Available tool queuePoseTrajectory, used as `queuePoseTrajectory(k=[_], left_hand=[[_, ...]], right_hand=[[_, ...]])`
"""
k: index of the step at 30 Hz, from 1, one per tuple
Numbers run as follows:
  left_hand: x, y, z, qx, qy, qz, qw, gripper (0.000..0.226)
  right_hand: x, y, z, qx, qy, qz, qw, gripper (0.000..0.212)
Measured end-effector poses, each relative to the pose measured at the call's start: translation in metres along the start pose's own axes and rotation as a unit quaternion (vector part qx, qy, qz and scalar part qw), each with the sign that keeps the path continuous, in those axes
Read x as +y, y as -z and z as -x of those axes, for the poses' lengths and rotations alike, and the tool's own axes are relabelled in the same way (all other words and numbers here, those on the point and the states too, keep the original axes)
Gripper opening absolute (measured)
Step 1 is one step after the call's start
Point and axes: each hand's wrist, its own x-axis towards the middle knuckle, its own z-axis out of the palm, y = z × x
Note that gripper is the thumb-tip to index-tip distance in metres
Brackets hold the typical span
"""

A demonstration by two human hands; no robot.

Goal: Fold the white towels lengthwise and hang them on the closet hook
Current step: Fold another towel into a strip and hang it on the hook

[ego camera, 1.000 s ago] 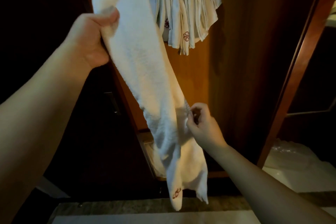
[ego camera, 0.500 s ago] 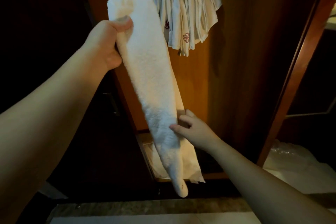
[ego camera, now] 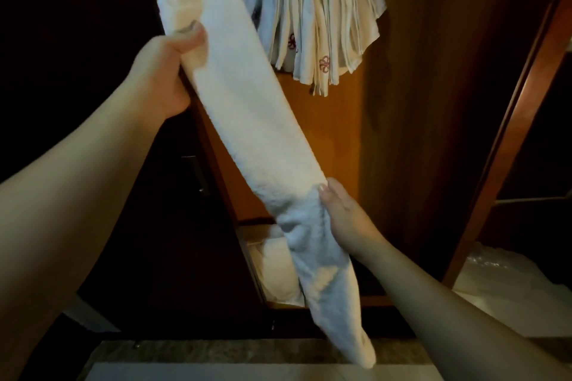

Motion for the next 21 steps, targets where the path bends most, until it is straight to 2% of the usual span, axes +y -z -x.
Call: queuePoseTrajectory(k=[3,8,10,11,13,15,18,21], left_hand=[[0.001,0.003,0.002,-0.003,0.007,0.012,1.0,0.014],[-0.004,0.005,0.001,0.045,0.008,0.015,0.999,0.027],[-0.004,0.004,0.001,0.068,0.026,0.013,0.997,0.025],[-0.006,0.003,0.0,0.071,0.035,0.013,0.997,0.024],[-0.009,0.001,0.001,0.068,0.044,0.006,0.997,0.021],[-0.014,0.001,-0.001,0.064,0.053,0.003,0.997,0.019],[-0.021,-0.005,-0.001,0.065,0.08,0.003,0.995,0.017],[-0.028,-0.015,-0.005,0.093,0.112,-0.003,0.989,0.018]], right_hand=[[0.008,-0.001,0.003,-0.009,0.023,0.078,0.997,0.035],[0.011,-0.002,0.004,0.126,0.094,0.072,0.985,0.014],[0.013,0.0,0.004,0.141,0.098,0.09,0.981,0.007],[0.013,0.002,0.003,0.129,0.081,0.087,0.984,0.015],[0.009,0.011,0.0,0.065,0.013,0.084,0.994,0.044],[0.005,0.024,-0.006,-0.043,-0.08,0.091,0.992,0.063],[0.002,0.039,-0.014,-0.225,-0.218,0.019,0.95,0.065],[-0.005,0.045,-0.017,-0.329,-0.285,-0.005,0.9,0.055]])
